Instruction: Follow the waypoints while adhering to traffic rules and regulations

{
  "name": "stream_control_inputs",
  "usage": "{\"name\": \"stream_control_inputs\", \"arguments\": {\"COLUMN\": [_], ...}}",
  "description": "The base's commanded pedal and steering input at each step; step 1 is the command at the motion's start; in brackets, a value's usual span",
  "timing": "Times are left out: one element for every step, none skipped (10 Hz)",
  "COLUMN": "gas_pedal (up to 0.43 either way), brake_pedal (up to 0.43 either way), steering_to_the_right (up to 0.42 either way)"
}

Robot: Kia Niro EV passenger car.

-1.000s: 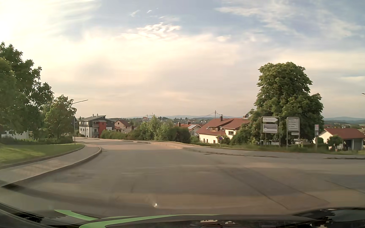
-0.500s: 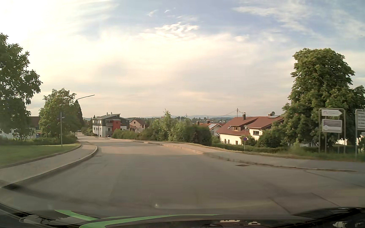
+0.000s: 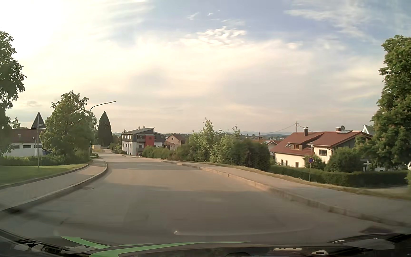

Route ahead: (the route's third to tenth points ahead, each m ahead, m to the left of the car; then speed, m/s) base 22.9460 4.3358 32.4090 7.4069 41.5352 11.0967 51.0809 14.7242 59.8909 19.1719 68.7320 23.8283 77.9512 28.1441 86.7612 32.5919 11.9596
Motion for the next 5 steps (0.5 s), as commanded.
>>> {"name": "stream_control_inputs", "arguments": {"gas_pedal": [0.02, 0.02, 0.02, 0.02, 0.02], "brake_pedal": [0.0, 0.0, 0.0, 0.0, 0.0], "steering_to_the_right": [-0.071, -0.073, -0.075, -0.075, -0.076]}}
